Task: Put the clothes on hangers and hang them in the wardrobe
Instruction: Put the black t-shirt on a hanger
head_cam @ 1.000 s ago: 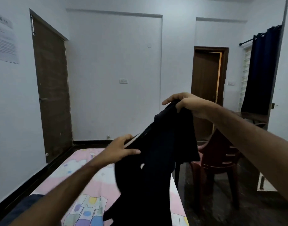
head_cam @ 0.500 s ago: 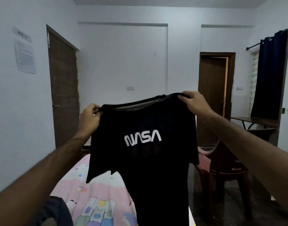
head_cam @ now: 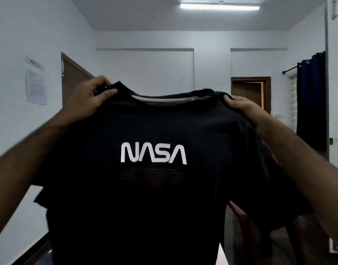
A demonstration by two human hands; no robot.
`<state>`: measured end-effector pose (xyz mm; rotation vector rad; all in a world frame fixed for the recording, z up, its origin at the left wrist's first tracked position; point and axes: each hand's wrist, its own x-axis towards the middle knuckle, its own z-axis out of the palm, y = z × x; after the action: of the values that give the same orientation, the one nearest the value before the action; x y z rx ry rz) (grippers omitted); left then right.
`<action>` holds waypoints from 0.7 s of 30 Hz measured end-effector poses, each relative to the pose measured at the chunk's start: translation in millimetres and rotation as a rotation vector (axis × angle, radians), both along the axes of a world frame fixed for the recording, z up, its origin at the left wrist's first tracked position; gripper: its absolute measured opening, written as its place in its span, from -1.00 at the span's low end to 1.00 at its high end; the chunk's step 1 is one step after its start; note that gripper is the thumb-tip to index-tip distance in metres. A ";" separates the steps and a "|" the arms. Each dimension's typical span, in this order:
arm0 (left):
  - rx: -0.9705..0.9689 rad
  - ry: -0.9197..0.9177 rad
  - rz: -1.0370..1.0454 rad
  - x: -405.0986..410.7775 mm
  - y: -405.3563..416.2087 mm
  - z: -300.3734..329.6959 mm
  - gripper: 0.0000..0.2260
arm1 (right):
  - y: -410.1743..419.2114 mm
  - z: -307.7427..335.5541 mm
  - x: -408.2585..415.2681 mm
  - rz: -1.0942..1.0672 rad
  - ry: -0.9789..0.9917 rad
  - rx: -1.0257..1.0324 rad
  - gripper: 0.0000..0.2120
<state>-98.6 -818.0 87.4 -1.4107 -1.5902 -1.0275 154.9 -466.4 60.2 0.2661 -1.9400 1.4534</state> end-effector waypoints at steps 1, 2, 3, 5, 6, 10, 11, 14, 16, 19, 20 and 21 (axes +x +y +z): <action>-0.036 -0.007 -0.005 -1.5 2.7 0.9 -0.95 | 1.7 -1.3 -2.8 0.011 -0.007 -0.013 -0.77; -0.085 -0.017 0.003 -5.8 7.7 -1.6 -0.93 | 4.1 -4.0 -6.0 0.019 -0.022 -0.027 -0.77; -0.136 -0.037 0.009 -13.9 14.1 -7.6 -0.90 | 8.4 -8.9 -10.5 0.024 -0.044 -0.036 -0.77; -0.216 -0.109 0.019 -34.5 30.2 -28.4 -0.88 | 21.2 -23.0 -21.9 -0.002 -0.114 -0.044 -0.76; -0.241 -0.143 0.029 -47.0 39.1 -43.2 -0.88 | 29.3 -32.9 -29.0 -0.024 -0.164 -0.040 -0.76; -0.329 -0.169 0.149 -100.0 77.5 -125.4 -0.97 | 73.3 -94.2 -73.1 -0.122 -0.411 -0.016 -0.75; -0.375 -0.129 0.202 -113.6 88.7 -150.7 -0.95 | 86.2 -115.4 -87.7 -0.141 -0.474 -0.012 -0.75; -0.605 -0.006 0.364 -155.4 126.0 -233.9 -0.86 | 125.9 -188.9 -138.6 -0.209 -0.697 0.096 -0.73; -0.720 0.007 0.417 -184.0 151.0 -288.8 -0.85 | 156.1 -242.8 -177.2 -0.303 -0.816 0.245 -0.72; -0.767 0.016 0.406 -231.3 195.3 -358.4 -0.88 | 204.0 -322.4 -238.3 -0.408 -0.897 0.389 -0.71; -0.771 0.012 0.410 -248.6 211.1 -378.4 -0.88 | 218.8 -345.8 -258.2 -0.434 -0.913 0.426 -0.70; -0.783 0.002 0.418 -265.6 227.3 -397.5 -0.86 | 232.7 -366.6 -277.1 -0.467 -0.932 0.477 -0.67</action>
<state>-364.2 -590.7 -310.2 -1.4344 -2.2898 -0.1382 -122.1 -233.7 -306.4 -0.7500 -2.8085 0.8192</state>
